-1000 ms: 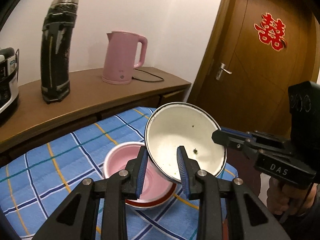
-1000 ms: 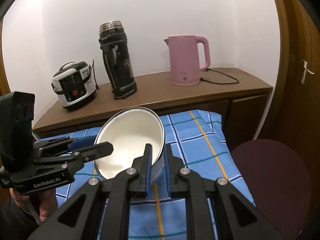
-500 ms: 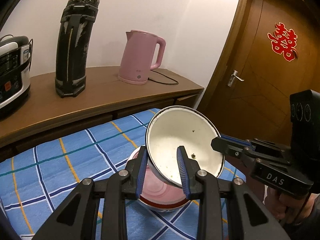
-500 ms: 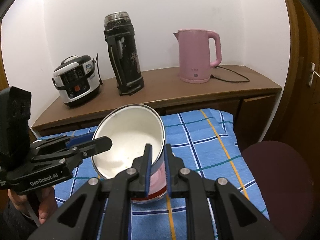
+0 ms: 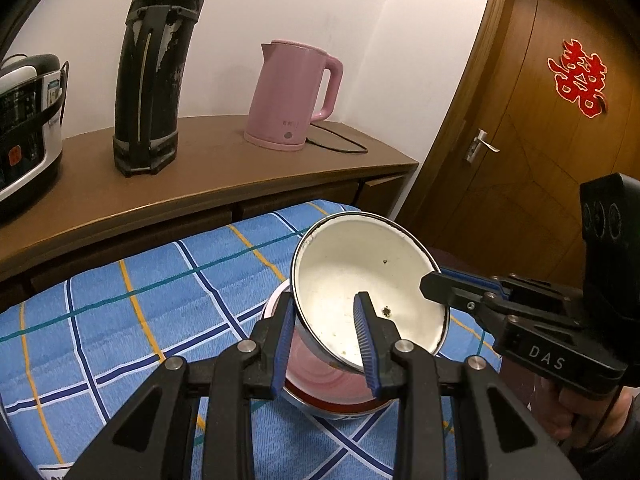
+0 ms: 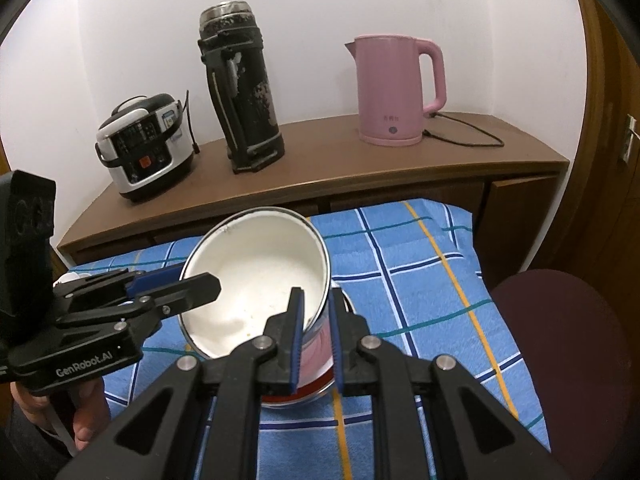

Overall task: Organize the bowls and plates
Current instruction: 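Lower the white enamel bowl into the pink bowl with the right gripper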

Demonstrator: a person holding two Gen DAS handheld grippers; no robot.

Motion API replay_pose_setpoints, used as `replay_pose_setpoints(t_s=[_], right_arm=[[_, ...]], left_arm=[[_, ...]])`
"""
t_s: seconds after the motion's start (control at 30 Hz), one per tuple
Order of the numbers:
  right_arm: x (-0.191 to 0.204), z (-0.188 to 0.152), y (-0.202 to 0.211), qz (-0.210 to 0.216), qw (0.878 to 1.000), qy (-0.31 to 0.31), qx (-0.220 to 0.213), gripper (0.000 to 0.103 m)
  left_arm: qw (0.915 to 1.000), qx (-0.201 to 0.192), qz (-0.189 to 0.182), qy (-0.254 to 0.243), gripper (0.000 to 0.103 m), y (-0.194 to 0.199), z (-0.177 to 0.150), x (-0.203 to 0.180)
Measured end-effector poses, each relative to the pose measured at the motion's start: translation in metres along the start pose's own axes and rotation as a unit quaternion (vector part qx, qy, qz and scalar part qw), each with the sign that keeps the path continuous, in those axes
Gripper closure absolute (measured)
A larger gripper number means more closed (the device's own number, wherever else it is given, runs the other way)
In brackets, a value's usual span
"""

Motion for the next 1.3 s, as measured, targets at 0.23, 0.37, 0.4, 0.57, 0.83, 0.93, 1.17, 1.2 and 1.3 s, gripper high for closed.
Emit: replay_pose_setpoints(t_s=[0.23,0.37,0.4,0.57,0.83,0.93,1.17,1.2,1.3], right_arm=[[-0.002,-0.002,-0.004,-0.004,1.000,0.001,0.008,0.090],[-0.001,-0.003,-0.006,-0.006,1.000,0.003,0.014,0.089],[-0.001,-0.004,-0.006,-0.006,1.000,0.003,0.015,0.089],[-0.003,-0.005,-0.008,-0.009,1.000,0.005,0.020,0.089],[-0.005,-0.007,-0.014,-0.008,0.999,0.002,0.033,0.089],[-0.004,-0.008,-0.016,-0.007,0.999,0.003,0.037,0.089],[-0.003,-0.011,-0.020,-0.004,0.999,0.007,0.048,0.089],[-0.003,-0.012,-0.021,-0.004,0.999,0.009,0.051,0.089],[0.000,-0.016,-0.024,-0.002,0.998,0.014,0.059,0.089]], left_arm=[[1.0000,0.009,0.000,-0.002,0.070,-0.004,-0.003,0.000],[0.9999,0.016,-0.002,-0.001,0.070,-0.007,-0.006,0.000],[0.9999,0.017,-0.001,-0.001,0.070,-0.007,-0.006,0.001],[0.9998,0.022,-0.002,-0.002,0.070,-0.009,-0.008,0.001],[0.9994,0.035,-0.005,0.003,0.070,-0.013,-0.012,0.003],[0.9993,0.037,-0.003,0.003,0.070,-0.014,-0.013,0.004],[0.9990,0.044,0.001,0.001,0.070,-0.016,-0.015,0.005],[0.9990,0.045,0.001,0.001,0.070,-0.016,-0.015,0.006],[0.9987,0.050,0.005,0.003,0.070,-0.017,-0.016,0.008]])
Point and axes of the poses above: each gripper's, at about its wrist camera, not at the fingertips, and y roughly against the way its jaws point, x to its left, z to its top, the point moved 4 cm from there along -y, roughly the way its jaws point, and after that the axes turned 12 degrees about -x, right-handed, at the moved point
